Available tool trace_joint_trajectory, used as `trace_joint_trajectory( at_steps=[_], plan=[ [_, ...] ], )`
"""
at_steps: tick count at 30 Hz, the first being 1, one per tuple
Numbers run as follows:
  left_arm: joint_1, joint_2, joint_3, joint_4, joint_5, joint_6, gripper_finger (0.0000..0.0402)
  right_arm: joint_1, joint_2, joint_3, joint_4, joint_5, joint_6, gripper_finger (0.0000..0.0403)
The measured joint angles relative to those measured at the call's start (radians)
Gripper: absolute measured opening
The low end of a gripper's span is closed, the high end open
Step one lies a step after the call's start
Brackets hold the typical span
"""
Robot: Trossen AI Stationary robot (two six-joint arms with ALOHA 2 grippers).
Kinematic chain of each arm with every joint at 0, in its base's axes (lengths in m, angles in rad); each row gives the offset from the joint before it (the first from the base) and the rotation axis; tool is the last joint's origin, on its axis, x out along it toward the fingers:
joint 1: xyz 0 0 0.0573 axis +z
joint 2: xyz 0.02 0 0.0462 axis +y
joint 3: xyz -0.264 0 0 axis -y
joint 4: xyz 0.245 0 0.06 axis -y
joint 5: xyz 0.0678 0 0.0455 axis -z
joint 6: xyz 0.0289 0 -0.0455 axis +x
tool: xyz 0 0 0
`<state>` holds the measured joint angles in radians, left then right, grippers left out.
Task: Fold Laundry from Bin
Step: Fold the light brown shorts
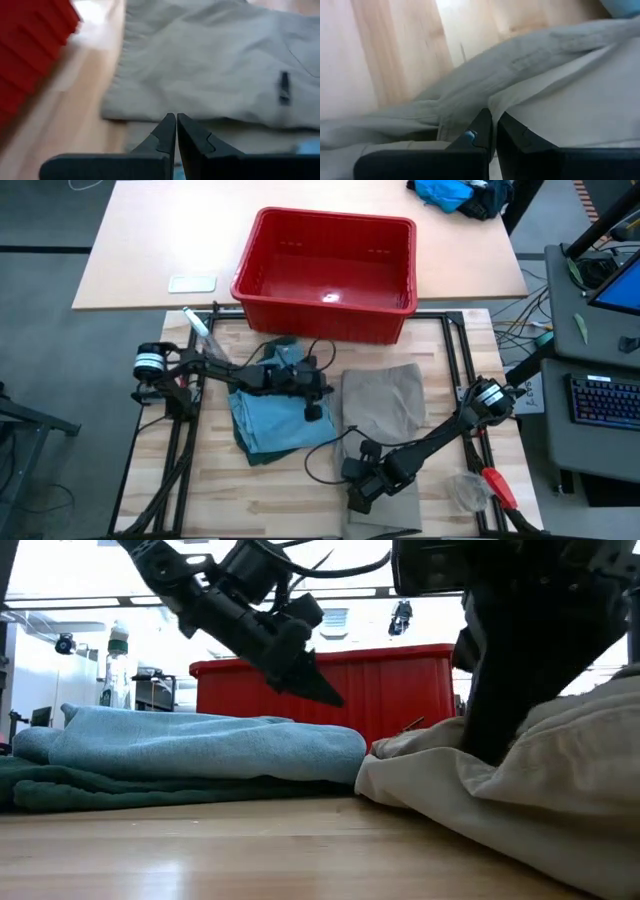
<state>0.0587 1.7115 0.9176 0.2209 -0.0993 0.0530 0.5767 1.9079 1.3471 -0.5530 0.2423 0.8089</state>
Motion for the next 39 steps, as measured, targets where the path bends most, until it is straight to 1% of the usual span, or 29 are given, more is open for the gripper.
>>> trace_joint_trajectory(
  at_steps=[2, 4, 7, 11, 15, 17, 20, 24, 28, 31, 35, 39],
  plan=[
    [-0.023, 0.0, -0.03, 0.033, 0.011, -0.019, 0.0002, -0.001, -0.001, -0.023, 0.061, -0.001, -0.01, 0.0009],
    [-0.042, 0.0, -0.045, 0.081, 0.012, -0.08, 0.0002, -0.001, -0.002, -0.032, 0.083, -0.004, -0.003, 0.0012],
    [-0.062, 0.0, -0.054, 0.118, 0.014, -0.167, 0.0002, -0.002, -0.006, -0.026, 0.087, -0.007, 0.039, 0.0031],
    [-0.085, 0.0, -0.055, 0.118, 0.012, -0.196, 0.0002, -0.003, -0.007, -0.012, 0.087, -0.015, 0.066, 0.0082],
    [-0.121, -0.015, -0.057, 0.108, 0.012, -0.201, 0.0002, -0.003, -0.015, 0.014, 0.036, -0.047, 0.019, 0.0143],
    [-0.149, -0.029, -0.057, 0.101, 0.01, -0.176, 0.0002, -0.003, -0.03, 0.033, -0.021, -0.068, -0.004, 0.0172],
    [-0.201, -0.04, -0.056, 0.096, -0.018, -0.127, 0.0002, -0.005, -0.067, 0.041, -0.116, -0.069, -0.022, 0.021],
    [-0.268, -0.042, -0.056, 0.067, -0.023, -0.048, 0.0002, -0.018, -0.12, 0.039, -0.205, -0.055, -0.064, 0.0253],
    [-0.337, -0.042, -0.056, 0.014, -0.023, 0.028, 0.0002, -0.051, -0.179, 0.039, -0.255, 0.014, -0.103, 0.0283],
    [-0.382, -0.042, -0.056, 0.015, -0.023, 0.062, 0.0002, -0.085, -0.215, 0.035, -0.262, 0.044, -0.2, 0.0298],
    [-0.427, -0.042, -0.056, 0.015, -0.049, 0.067, 0.0002, -0.124, -0.256, 0.032, -0.259, 0.163, -0.27, 0.0307],
    [-0.454, -0.042, -0.05, 0.015, -0.075, 0.07, 0.0002, -0.174, -0.269, 0.025, -0.26, 0.278, -0.26, 0.0307]
  ],
)
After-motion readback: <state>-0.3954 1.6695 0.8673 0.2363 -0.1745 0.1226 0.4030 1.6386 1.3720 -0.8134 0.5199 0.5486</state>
